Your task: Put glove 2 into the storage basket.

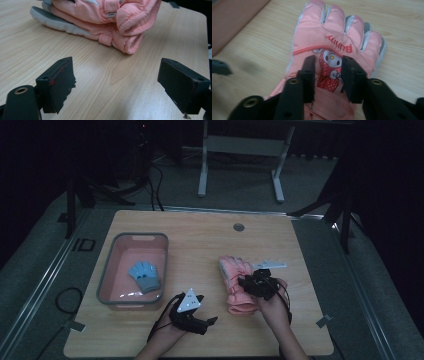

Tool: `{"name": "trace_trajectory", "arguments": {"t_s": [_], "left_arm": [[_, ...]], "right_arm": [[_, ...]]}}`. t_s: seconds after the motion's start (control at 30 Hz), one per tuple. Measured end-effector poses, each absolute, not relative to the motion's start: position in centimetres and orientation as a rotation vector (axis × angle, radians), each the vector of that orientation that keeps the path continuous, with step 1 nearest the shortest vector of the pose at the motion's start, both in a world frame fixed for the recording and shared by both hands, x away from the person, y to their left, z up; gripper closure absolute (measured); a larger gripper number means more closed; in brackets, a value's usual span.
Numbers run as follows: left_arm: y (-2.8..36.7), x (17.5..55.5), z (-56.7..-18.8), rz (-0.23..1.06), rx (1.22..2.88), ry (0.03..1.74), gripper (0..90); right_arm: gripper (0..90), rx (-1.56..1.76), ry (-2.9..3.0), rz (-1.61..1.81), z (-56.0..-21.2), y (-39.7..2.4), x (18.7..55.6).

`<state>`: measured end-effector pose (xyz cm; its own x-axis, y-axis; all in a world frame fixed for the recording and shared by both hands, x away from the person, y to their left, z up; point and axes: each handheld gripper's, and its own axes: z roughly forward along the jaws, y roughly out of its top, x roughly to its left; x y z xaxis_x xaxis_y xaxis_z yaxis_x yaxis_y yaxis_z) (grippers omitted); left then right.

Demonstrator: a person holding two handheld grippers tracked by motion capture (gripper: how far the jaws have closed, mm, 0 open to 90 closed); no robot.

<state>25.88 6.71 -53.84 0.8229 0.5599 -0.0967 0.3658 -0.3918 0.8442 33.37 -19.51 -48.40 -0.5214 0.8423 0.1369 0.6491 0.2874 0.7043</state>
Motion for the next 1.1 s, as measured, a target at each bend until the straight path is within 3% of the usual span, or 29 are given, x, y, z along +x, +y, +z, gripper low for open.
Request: {"name": "trace_trajectory", "arguments": {"t_s": [0.1, 0.13, 0.2, 0.33, 0.73, 0.83, 0.87, 0.9, 0.97, 1.0, 1.1], "left_arm": [[6.6, 25.9, -53.2, 0.247, 2.013, 0.707, 14.1], [6.6, 25.9, -52.8, 0.242, 2.008, 0.711, 14.1], [6.4, 25.8, -52.0, 0.243, 1.993, 0.718, 14.2], [5.9, 26.2, -50.3, 0.211, 1.974, 0.721, 14.2], [1.5, 31.3, -46.1, 0.238, 2.001, 0.759, 15.5], [0.5, 32.3, -46.0, 0.235, 2.011, 0.775, 17.9], [0.2, 32.6, -46.0, 0.234, 2.016, 0.778, 21.8], [-0.1, 32.7, -46.1, 0.253, 2.022, 0.779, 24.7], [-0.6, 33.0, -46.3, 0.261, 2.034, 0.783, 32.2], [-0.9, 33.1, -46.4, 0.266, 2.045, 0.784, 35.8], [-1.7, 33.5, -47.2, 0.273, 2.085, 0.816, 42.1]], "right_arm": [[56.3, 1.374, 2.281, 1.087, -48.0, -19.9, 33.3], [43.4, 1.334, 2.241, 1.126, -47.1, -20.5, 33.0], [26.4, 1.328, 2.216, 1.159, -46.2, -21.1, 32.9], [13.0, 1.248, 2.253, 1.213, -44.7, -22.8, 32.8], [10.6, 1.22, 2.292, 1.221, -45.4, -24.7, 34.1], [11.0, 1.227, 2.301, 1.211, -45.9, -24.6, 34.4], [19.3, 1.223, 2.299, 1.196, -46.0, -24.7, 34.5], [33.1, 1.217, 2.291, 1.19, -46.2, -24.7, 34.5], [47.9, 1.225, 2.304, 1.174, -46.4, -24.9, 34.7], [53.2, 1.234, 2.31, 1.175, -46.5, -25.0, 34.8], [57.6, 1.245, 2.334, 1.205, -46.8, -24.9, 34.9]]}}
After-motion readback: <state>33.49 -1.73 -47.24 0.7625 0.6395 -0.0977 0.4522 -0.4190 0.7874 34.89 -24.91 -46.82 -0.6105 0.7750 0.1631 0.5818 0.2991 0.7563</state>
